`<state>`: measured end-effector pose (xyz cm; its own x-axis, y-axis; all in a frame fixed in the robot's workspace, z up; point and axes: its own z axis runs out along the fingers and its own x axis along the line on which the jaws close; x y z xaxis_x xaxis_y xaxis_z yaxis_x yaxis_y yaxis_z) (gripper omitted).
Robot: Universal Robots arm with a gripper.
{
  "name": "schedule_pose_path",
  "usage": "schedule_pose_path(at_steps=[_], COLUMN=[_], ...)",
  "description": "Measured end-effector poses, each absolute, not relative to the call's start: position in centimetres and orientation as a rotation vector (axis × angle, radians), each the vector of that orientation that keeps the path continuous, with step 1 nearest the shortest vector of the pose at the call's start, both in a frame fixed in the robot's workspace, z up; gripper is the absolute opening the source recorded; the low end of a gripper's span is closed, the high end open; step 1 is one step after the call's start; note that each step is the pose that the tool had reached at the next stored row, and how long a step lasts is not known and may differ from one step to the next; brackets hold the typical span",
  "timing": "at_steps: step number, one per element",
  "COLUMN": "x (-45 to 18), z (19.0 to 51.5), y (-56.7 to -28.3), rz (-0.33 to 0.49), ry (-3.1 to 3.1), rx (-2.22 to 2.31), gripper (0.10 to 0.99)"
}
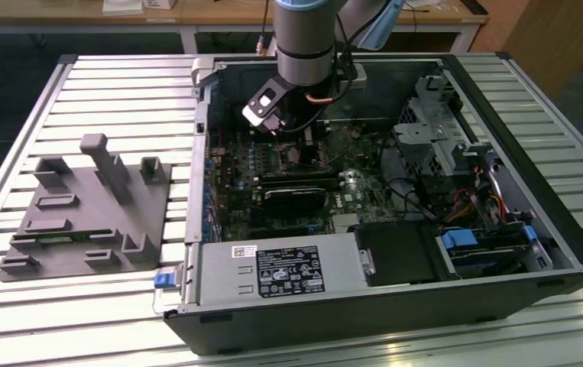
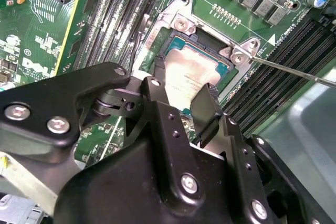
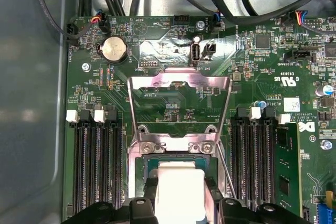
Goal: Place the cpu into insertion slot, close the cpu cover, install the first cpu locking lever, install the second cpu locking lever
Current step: 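Place the cpu into insertion slot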
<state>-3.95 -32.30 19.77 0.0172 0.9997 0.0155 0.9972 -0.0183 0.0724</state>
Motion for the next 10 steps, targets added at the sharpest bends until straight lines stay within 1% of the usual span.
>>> schedule_pose_path(at_steps=[3, 4, 10], x=[-3.93, -3.93, -3.95], z=[19.72, 19.73, 19.91], y=[-32.27, -32.28, -32.31], rz=[0.098, 0.098, 0.096], ry=[2.172, 2.172, 2.172], rx=[2.211, 2.211, 2.211], gripper=[0.463, 0.525, 0.525])
